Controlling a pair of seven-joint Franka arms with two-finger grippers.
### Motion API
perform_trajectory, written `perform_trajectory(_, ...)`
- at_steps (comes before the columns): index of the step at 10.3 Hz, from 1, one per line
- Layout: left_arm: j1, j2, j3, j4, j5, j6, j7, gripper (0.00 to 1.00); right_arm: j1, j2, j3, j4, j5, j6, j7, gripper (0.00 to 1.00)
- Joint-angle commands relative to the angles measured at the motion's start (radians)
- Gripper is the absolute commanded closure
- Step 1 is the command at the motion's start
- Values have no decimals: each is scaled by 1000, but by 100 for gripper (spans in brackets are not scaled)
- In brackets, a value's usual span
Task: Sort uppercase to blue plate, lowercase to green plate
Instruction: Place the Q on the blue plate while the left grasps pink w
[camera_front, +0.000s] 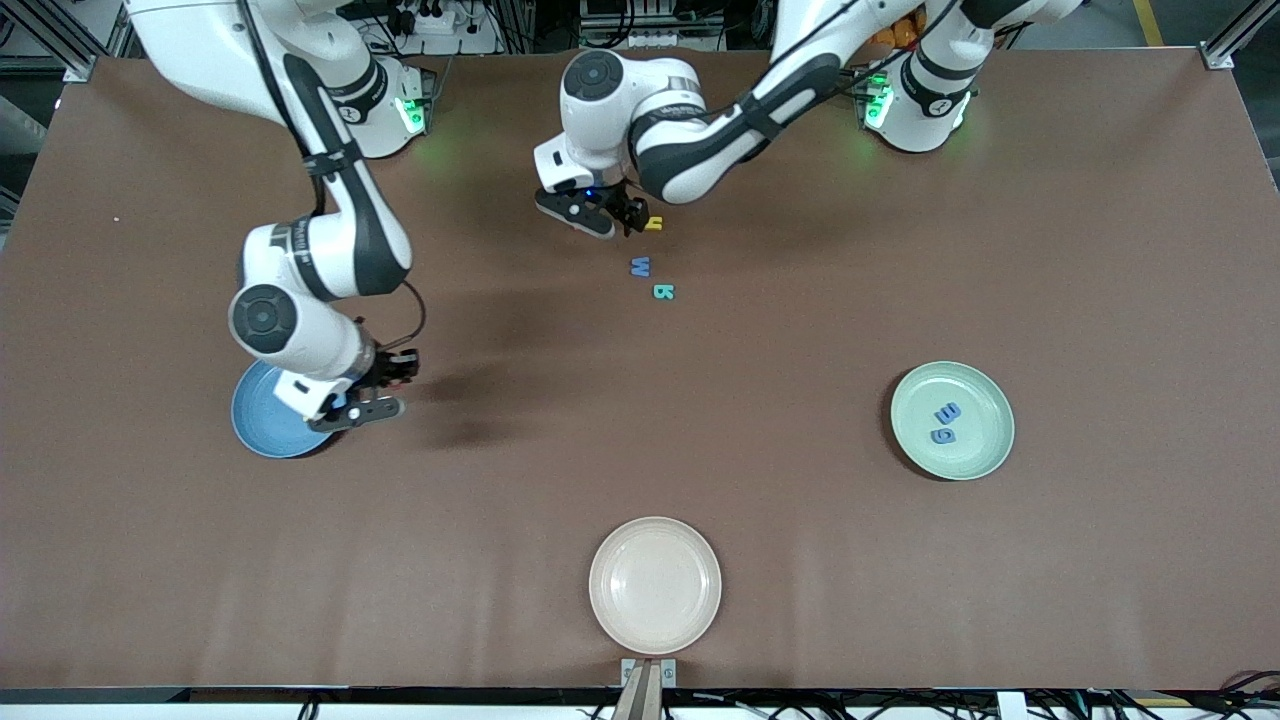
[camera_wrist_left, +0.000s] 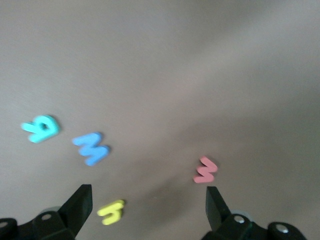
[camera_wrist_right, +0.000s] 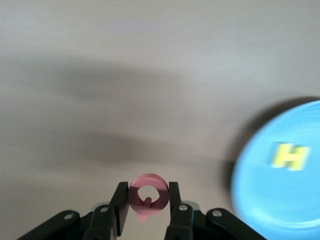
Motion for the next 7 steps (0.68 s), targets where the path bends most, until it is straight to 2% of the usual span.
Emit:
perform_trajectory(1, -129, 54, 95, 49, 37, 41, -47, 2, -97, -1, -12, 41, -106, -9, -147, 69)
perform_trajectory(3, -224, 101, 172, 112, 34, 47, -49, 11, -182, 9, -15, 44, -122, 17, -290, 69)
perform_trajectory(5, -247, 128, 195, 129, 37, 90, -47, 14, -255, 44, -15, 38, -120, 69, -411, 69)
perform_trajectory(7, -273, 141, 218, 127, 37, 101, -47, 17, -294, 96, -13, 35, -111, 132, -462, 63)
